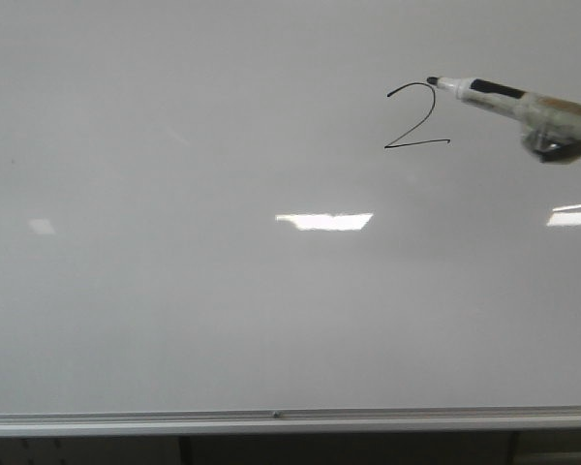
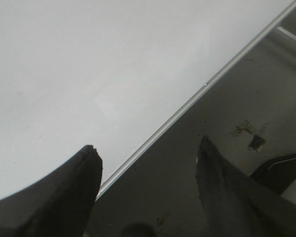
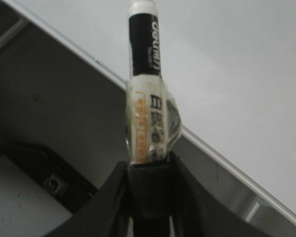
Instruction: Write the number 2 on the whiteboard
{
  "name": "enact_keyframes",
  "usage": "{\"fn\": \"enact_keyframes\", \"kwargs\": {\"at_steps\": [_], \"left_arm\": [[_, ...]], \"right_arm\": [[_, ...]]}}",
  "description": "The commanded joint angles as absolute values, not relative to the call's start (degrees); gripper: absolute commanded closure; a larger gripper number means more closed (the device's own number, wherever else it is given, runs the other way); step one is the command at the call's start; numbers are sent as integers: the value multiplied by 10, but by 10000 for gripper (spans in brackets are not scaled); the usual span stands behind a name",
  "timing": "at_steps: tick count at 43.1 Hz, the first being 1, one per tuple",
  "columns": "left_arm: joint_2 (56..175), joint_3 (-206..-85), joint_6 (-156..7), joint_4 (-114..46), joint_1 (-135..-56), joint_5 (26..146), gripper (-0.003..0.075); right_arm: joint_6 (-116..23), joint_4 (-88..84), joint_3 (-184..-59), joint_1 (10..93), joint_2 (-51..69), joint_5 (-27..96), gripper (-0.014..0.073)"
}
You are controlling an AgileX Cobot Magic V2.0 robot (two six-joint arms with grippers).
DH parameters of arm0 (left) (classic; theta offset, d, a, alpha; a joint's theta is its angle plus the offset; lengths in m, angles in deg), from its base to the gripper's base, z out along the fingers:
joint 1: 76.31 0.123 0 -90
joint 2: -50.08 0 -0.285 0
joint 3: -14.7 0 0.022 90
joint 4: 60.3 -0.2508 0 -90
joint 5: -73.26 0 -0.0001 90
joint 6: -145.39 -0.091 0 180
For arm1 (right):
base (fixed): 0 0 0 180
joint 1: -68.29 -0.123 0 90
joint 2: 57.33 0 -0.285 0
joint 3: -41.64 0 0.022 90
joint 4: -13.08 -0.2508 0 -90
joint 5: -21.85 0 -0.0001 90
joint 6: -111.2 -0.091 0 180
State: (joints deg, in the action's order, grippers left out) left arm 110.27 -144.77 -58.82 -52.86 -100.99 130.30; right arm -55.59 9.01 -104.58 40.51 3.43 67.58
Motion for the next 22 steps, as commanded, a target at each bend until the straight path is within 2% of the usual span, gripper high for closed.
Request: {"fn": "enact_keyframes", "kwargs": {"at_steps": [1,10,22], "left_arm": [[1115,-1470,-644,-462,-1030,1270,315],[1163,-1511,-718,-417,-1129,1274,315],[1265,-1577,-747,-417,-1288,1281,310]], "right_arm": [[-484,69,-1082,383,-1,761,577],[-358,-26,-1088,357,-29,837,577],[-277,-115,-1088,357,-29,848,577]]}}
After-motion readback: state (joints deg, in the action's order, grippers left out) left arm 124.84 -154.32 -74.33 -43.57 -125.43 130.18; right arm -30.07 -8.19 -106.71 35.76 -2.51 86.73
